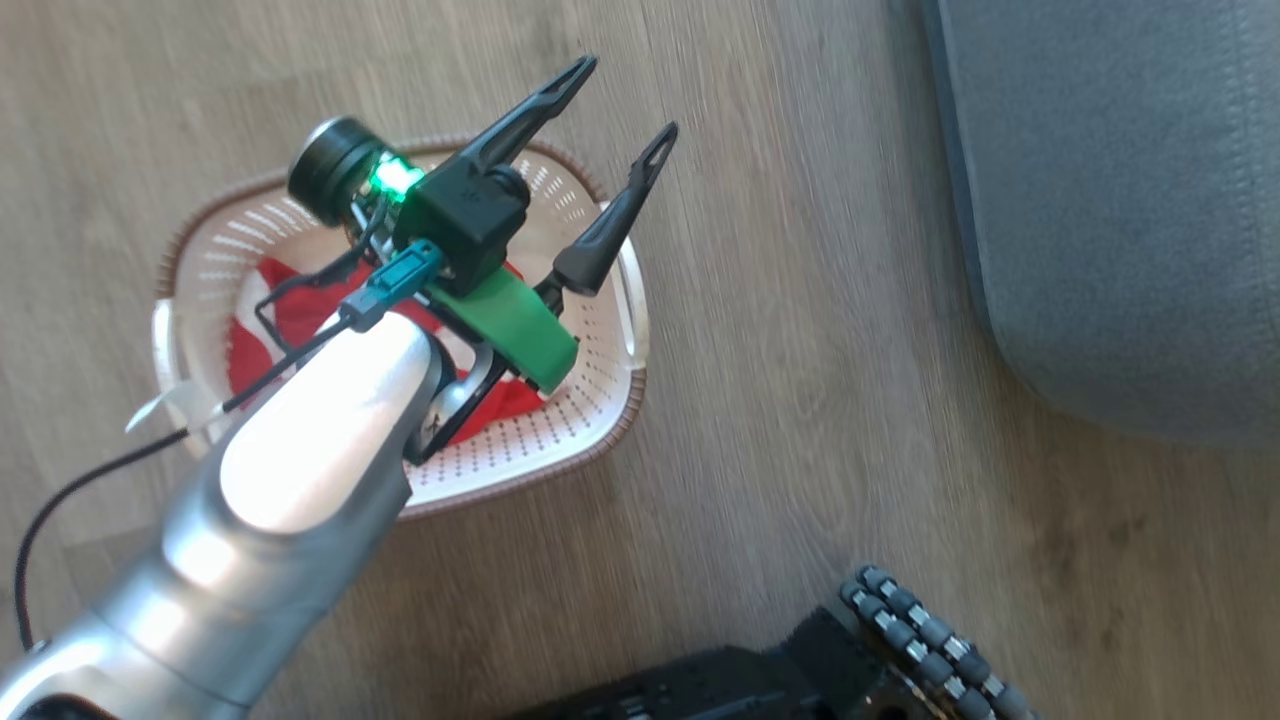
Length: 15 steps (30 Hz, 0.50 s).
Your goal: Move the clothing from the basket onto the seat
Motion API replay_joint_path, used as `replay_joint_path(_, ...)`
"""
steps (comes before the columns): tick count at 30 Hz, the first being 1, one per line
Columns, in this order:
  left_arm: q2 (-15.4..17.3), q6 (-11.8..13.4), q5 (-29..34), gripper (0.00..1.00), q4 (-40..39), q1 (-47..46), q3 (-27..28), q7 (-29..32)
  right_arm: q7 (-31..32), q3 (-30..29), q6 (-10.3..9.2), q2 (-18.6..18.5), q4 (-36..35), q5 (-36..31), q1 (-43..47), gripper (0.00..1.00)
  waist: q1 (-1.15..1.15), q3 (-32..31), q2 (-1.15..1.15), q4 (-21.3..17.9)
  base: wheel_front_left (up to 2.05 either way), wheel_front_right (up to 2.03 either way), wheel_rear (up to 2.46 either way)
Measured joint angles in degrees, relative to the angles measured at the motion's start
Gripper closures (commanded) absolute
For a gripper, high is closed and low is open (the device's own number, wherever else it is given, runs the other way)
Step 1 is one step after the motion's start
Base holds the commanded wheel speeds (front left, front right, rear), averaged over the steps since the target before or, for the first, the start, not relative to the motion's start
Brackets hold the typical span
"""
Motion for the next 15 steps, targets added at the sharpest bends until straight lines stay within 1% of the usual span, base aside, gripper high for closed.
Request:
replay_joint_path(6, -2.00, 0.05, -0.58, 0.00, 0.66, 3.21, 3.33, -0.24, 0.00, 2.05, 0.00, 0.37, -6.44, 1.38, 4.97, 0.00, 0.00, -4.46, 0.00, 1.72, 0.00, 0.00, 0.00)
replay_joint_path(13, -4.95, -0.12, -0.21, 0.00, 0.81, 8.60, 8.61, -0.24, 0.01, 5.46, 0.00, 2.05, -13.92, 1.24, 10.60, 0.00, 0.00, -10.26, 0.00, 5.04, 0.00, 0.00, 0.00)
replay_joint_path(15, -5.52, -0.55, 0.12, 0.00, 1.20, 10.11, 10.34, -0.24, 0.01, 6.83, 0.00, 2.90, -15.48, 1.02, 12.09, 0.00, 0.00, -12.10, 0.00, 6.15, 0.00, 0.00, 0.00)
